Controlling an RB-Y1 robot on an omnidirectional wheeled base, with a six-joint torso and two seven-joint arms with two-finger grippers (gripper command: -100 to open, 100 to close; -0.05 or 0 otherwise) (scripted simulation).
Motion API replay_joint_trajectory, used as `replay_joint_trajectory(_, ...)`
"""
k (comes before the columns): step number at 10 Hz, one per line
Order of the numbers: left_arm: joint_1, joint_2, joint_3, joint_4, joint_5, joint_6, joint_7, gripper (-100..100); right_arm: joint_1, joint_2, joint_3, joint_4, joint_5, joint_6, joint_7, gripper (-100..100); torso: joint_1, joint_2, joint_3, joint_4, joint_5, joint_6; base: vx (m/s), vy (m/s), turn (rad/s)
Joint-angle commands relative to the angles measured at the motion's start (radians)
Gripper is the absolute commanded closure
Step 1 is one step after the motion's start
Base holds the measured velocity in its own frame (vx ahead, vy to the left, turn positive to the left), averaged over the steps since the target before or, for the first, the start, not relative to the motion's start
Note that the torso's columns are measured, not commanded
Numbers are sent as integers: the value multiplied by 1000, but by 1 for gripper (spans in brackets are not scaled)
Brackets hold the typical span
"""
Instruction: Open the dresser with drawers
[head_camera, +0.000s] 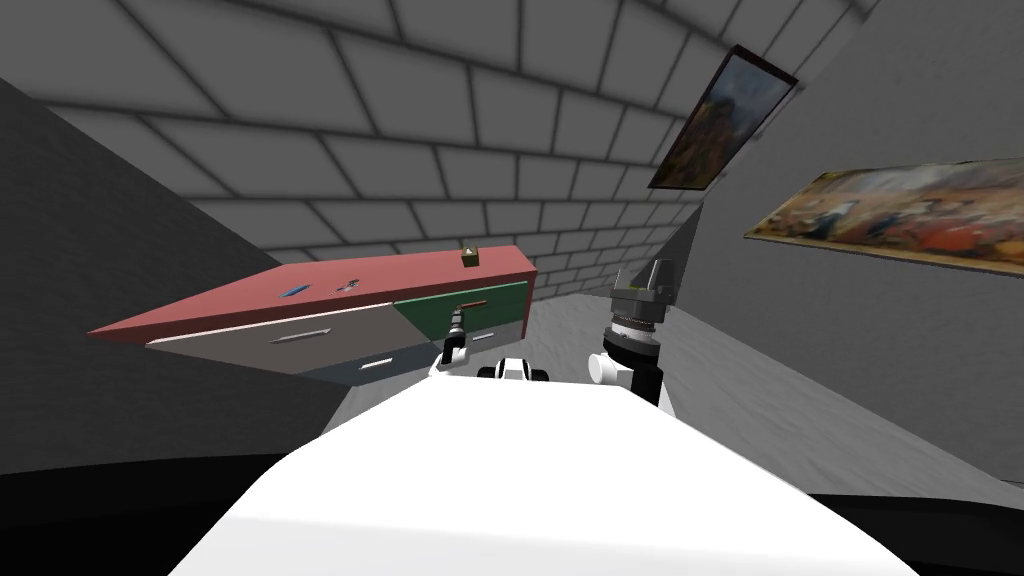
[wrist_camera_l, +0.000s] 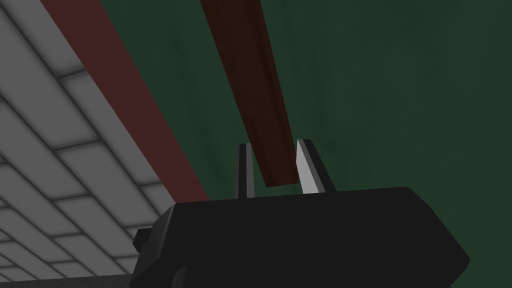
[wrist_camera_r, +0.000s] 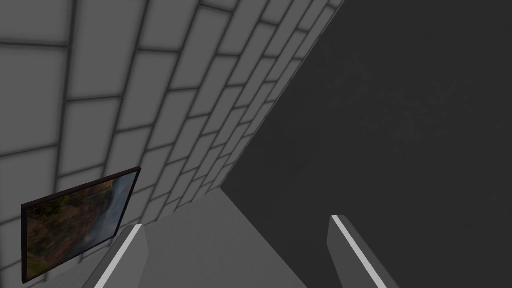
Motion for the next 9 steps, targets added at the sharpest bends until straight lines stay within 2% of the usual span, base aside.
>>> replay_joint_trajectory(1,69,3,-34,-52,-26,11,40,100,0,0,0,0,0,0,0,0,-2,0,-1,2,-1,0,83,-35,101)
replay_joint_trajectory(2,104,5,-57,-90,-44,12,66,100,0,0,0,0,0,0,0,0,-2,1,0,0,0,2,79,-35,143)
replay_joint_trajectory(3,111,5,-57,-90,-44,12,66,100,0,0,0,0,0,0,0,0,-2,0,0,0,0,2,56,-27,66)
replay_joint_trajectory(4,148,8,-81,-128,-61,14,91,100,0,0,0,0,0,0,0,0,-2,1,0,0,0,3,51,-16,112)
replay_joint_trajectory(5,153,8,-81,-128,-61,14,91,100,0,0,0,0,0,0,0,0,-2,1,0,1,0,2,50,-22,67)
replay_joint_trajectory(6,187,10,-105,-166,-79,15,117,100,0,0,0,0,0,0,0,0,-2,0,0,-1,1,3,56,-50,140)
replay_joint_trajectory(8,186,10,-99,-170,-75,3,113,100,0,0,0,0,0,0,0,0,-4,-2,-1,-1,1,5,33,-18,50)
replay_joint_trajectory(9,186,13,-104,-186,-78,31,117,100,0,0,0,0,0,0,0,0,-3,-1,0,1,0,5,-87,-10,19)
